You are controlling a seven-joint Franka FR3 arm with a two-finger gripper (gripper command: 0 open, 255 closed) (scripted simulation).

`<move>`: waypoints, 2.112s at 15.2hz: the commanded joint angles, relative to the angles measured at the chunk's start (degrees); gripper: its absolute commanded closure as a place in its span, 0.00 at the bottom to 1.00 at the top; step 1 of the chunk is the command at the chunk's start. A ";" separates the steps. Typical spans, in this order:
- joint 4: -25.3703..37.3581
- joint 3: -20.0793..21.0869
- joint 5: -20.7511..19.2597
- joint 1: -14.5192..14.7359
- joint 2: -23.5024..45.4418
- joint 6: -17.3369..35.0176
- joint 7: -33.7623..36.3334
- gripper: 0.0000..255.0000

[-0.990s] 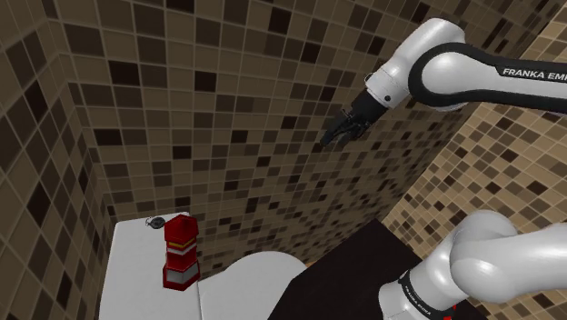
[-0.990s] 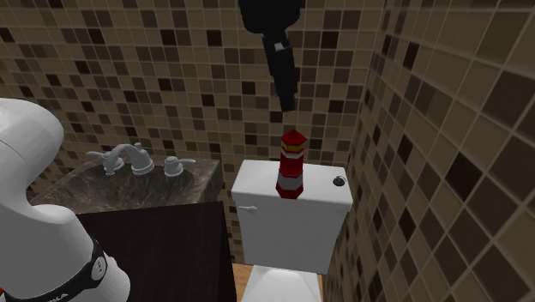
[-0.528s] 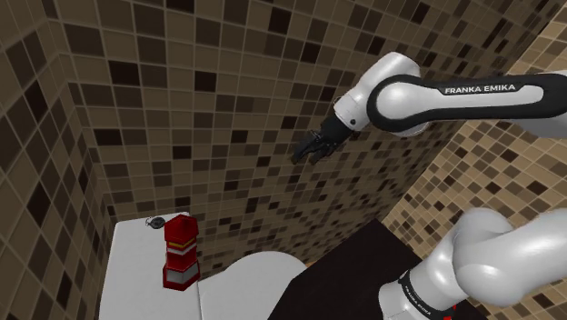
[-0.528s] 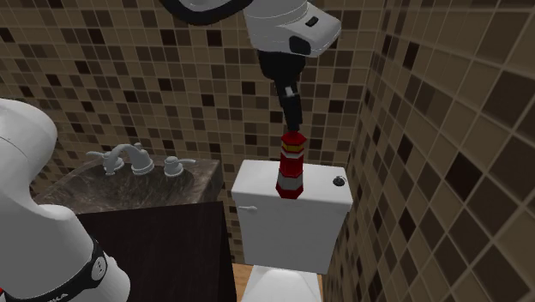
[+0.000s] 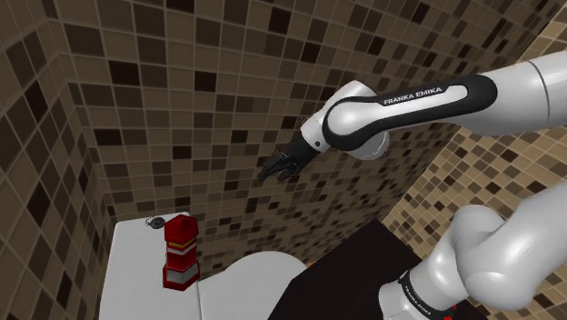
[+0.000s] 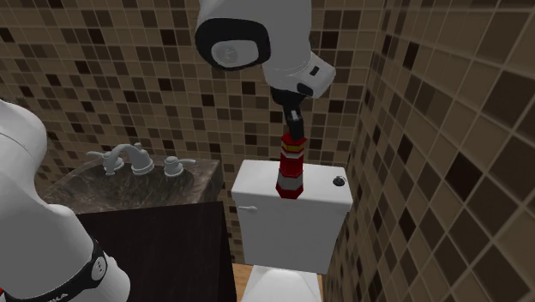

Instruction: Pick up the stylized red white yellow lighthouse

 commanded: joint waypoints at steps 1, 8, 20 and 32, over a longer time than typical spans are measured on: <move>2.08 -0.11 5.03 2.13 4.42 2.61 -3.55 0.00; 11.66 2.41 23.40 6.34 19.04 7.91 -17.47 0.00; 28.65 8.64 41.34 7.04 38.61 11.40 -33.74 0.00; 29.95 9.46 45.37 6.49 41.69 12.32 -38.72 1.00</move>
